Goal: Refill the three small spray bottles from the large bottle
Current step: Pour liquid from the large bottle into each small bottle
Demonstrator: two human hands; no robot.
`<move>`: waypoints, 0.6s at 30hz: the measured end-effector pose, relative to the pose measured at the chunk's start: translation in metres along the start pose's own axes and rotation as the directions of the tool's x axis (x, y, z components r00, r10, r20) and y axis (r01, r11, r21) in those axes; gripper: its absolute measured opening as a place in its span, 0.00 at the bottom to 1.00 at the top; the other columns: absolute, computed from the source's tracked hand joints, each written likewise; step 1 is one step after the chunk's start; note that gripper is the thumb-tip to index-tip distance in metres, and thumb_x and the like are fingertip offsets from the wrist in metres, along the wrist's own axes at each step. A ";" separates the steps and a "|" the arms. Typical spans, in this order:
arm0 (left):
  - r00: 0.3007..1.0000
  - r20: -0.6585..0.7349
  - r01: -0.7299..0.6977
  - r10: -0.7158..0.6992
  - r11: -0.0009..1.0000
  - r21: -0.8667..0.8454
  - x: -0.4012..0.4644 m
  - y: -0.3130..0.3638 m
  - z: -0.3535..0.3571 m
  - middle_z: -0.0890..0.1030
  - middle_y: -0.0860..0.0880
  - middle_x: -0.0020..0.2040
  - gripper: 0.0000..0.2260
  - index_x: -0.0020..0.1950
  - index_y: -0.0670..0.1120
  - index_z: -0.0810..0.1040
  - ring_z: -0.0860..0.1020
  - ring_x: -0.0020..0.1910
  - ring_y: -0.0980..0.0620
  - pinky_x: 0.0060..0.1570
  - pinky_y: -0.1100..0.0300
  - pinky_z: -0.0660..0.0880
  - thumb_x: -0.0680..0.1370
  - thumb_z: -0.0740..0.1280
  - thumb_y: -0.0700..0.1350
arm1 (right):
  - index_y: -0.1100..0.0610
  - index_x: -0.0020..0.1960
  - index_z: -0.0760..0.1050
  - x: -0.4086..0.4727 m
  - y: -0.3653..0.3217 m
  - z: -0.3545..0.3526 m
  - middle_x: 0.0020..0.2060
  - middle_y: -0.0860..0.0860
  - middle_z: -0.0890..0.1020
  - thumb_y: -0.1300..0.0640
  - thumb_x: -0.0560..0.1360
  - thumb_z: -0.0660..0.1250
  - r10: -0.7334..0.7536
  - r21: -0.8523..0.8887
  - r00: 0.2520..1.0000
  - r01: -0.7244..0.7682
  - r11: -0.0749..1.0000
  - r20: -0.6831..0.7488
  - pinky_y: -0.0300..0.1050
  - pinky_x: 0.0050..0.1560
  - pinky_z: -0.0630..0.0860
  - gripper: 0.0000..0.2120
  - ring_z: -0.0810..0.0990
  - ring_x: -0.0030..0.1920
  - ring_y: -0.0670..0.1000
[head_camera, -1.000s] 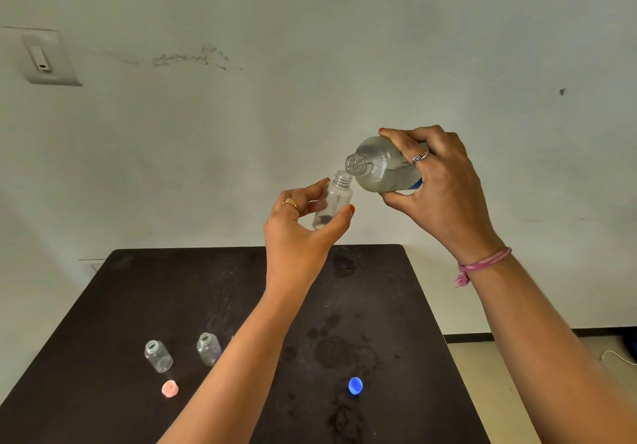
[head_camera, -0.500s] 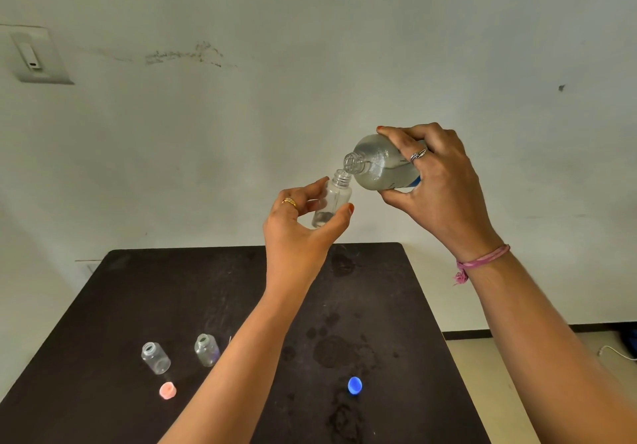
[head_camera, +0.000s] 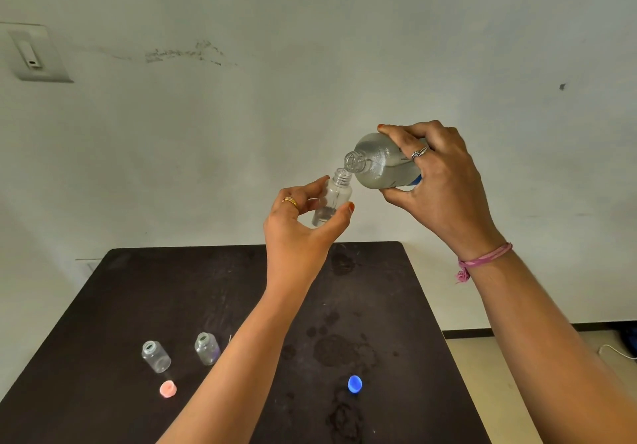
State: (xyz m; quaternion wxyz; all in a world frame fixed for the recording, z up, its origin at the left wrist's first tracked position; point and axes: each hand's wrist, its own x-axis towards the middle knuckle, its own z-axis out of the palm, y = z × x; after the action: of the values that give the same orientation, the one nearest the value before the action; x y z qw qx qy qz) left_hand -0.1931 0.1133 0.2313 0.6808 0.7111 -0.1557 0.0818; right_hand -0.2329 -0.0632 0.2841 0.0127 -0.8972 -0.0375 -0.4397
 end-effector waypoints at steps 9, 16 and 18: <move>1.000 -0.006 -0.014 0.014 1.000 0.010 -0.001 0.001 0.000 0.80 0.56 0.54 0.17 0.58 0.53 0.80 0.77 0.49 0.68 0.45 0.82 0.69 0.71 0.77 0.49 | 0.56 0.67 0.74 0.000 -0.001 -0.002 0.55 0.57 0.78 0.58 0.62 0.81 0.001 -0.001 1.000 -0.001 1.000 0.002 0.50 0.51 0.77 0.36 0.75 0.54 0.58; 1.000 -0.006 -0.010 0.010 1.000 0.006 -0.002 0.001 0.000 0.80 0.57 0.54 0.16 0.57 0.55 0.80 0.77 0.49 0.69 0.44 0.82 0.68 0.71 0.77 0.49 | 0.56 0.68 0.73 0.000 -0.001 -0.002 0.55 0.58 0.78 0.58 0.62 0.81 -0.003 0.002 1.000 0.003 1.000 0.009 0.50 0.51 0.77 0.36 0.75 0.54 0.59; 1.000 -0.003 -0.005 0.005 1.000 0.000 -0.002 0.001 0.000 0.80 0.57 0.54 0.16 0.56 0.57 0.79 0.77 0.49 0.69 0.45 0.82 0.68 0.71 0.77 0.49 | 0.56 0.67 0.73 0.000 -0.001 -0.002 0.55 0.58 0.78 0.58 0.62 0.81 -0.001 0.001 1.000 0.001 1.000 0.009 0.50 0.50 0.77 0.36 0.75 0.54 0.59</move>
State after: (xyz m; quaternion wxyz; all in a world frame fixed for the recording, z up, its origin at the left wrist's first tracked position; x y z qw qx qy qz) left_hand -0.1955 0.1130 0.2313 0.6807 0.7107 -0.1563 0.0846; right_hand -0.2347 -0.0626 0.2850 0.0128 -0.8993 -0.0385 -0.4355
